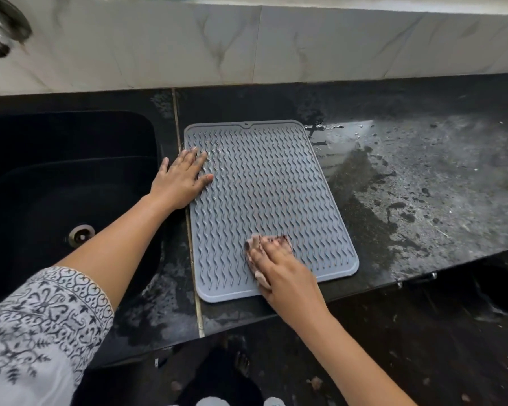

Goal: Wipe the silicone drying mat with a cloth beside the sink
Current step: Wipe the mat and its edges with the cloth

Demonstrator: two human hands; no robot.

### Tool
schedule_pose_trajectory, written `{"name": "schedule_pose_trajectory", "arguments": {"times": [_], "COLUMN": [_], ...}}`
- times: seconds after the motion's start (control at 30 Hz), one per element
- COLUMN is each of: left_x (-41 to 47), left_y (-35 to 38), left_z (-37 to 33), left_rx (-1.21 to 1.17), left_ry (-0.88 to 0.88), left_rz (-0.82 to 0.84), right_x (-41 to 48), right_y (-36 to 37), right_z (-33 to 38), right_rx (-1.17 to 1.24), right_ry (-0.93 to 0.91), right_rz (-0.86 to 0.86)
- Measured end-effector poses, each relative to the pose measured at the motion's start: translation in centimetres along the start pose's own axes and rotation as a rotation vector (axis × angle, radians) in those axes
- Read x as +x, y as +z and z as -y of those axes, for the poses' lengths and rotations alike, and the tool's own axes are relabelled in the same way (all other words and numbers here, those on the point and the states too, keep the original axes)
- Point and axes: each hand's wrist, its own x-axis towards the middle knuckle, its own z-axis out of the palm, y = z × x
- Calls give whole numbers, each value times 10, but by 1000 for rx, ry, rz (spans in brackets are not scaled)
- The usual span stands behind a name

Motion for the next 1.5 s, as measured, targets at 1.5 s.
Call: {"name": "schedule_pose_trajectory", "arguments": {"times": [1.5], "left_x": [-5], "left_y": [8], "left_z": [-5], "left_rx": [-30], "left_ry": [-40], "left_rz": [-114], "right_x": [-44], "right_y": [-14], "right_z": [54], "right_rx": [80], "right_ry": [156], "right_rz": [163]}}
